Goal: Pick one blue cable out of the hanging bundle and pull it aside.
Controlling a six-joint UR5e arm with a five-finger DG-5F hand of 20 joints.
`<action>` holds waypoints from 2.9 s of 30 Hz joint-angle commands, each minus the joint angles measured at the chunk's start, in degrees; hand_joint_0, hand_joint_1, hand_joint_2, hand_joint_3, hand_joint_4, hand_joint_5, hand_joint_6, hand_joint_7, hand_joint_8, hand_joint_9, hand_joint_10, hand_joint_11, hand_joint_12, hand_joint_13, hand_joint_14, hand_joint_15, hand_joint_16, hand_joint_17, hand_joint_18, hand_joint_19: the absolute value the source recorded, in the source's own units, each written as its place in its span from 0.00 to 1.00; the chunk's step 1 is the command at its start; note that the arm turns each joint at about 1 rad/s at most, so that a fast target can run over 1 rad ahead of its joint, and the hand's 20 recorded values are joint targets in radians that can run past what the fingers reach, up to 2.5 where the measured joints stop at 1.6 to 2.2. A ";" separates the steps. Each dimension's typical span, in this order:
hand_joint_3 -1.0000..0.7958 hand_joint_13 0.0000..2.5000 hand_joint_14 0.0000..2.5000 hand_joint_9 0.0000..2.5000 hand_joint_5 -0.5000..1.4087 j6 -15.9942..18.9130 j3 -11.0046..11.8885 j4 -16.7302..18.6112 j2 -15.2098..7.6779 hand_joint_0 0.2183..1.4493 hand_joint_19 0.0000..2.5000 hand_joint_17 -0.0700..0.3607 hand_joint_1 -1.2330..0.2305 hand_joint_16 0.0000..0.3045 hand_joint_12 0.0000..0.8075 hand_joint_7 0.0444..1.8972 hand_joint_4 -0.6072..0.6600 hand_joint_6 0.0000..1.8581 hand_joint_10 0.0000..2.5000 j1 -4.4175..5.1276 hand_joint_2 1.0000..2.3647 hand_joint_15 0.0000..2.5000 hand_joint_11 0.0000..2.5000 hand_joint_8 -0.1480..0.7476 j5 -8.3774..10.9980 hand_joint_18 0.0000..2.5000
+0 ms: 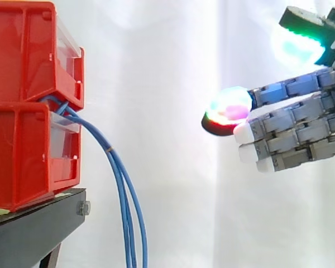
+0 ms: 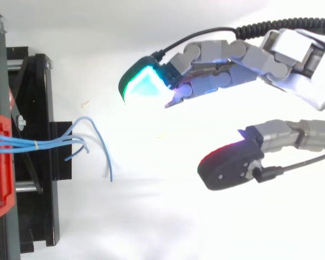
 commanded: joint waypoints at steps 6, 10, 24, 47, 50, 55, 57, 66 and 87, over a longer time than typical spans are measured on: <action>0.28 0.23 0.00 0.27 0.17 1.72 0.00 0.41 -3.42 0.23 0.10 0.38 0.44 0.14 0.33 0.37 0.63 0.27 0.00 -1.72 0.00 0.11 0.07 0.42 -0.69 0.14; 0.28 0.23 0.00 0.27 0.17 1.72 0.00 1.12 -4.03 0.23 0.10 0.38 0.44 0.14 0.34 0.38 0.64 0.27 0.00 -2.33 0.00 0.11 0.07 0.42 -0.86 0.15; 0.28 0.23 0.00 0.28 0.17 -4.17 0.00 8.94 -6.32 0.23 0.10 0.38 0.44 0.14 0.34 0.38 0.64 0.27 0.00 -2.07 0.00 0.11 0.08 0.42 -0.42 0.15; 0.28 0.24 0.00 0.28 0.17 -3.64 12.39 8.41 -17.83 0.23 0.10 0.38 0.44 0.14 0.34 0.38 0.65 0.27 0.00 -1.45 0.00 0.12 0.07 0.42 -0.86 0.15; 0.28 0.24 0.00 0.28 0.17 -0.92 16.70 5.34 -21.00 0.23 0.10 0.38 0.44 0.14 0.34 0.38 0.65 0.27 0.00 -1.45 0.00 0.11 0.08 0.42 -2.45 0.15; 0.28 0.24 0.00 0.28 0.18 -1.18 18.28 4.54 -22.14 0.23 0.10 0.38 0.44 0.14 0.34 0.38 0.65 0.27 0.00 -1.10 0.00 0.12 0.07 0.42 -2.53 0.15; 0.28 0.24 0.00 0.28 0.18 -1.62 18.28 4.90 -22.14 0.23 0.10 0.38 0.44 0.14 0.34 0.38 0.65 0.27 0.00 -1.01 0.00 0.12 0.07 0.43 -2.97 0.15; 0.28 0.25 0.01 0.30 0.19 -2.06 18.19 5.42 -22.14 0.23 0.11 0.39 0.44 0.14 0.34 0.42 0.67 0.27 0.00 -0.05 0.00 0.13 0.09 0.43 -3.50 0.16; 0.28 0.28 0.01 0.34 0.22 4.36 18.28 4.98 -22.05 0.25 0.12 0.37 0.45 0.13 0.33 0.62 0.63 0.27 0.00 -0.14 0.00 0.15 0.13 0.42 -5.17 0.17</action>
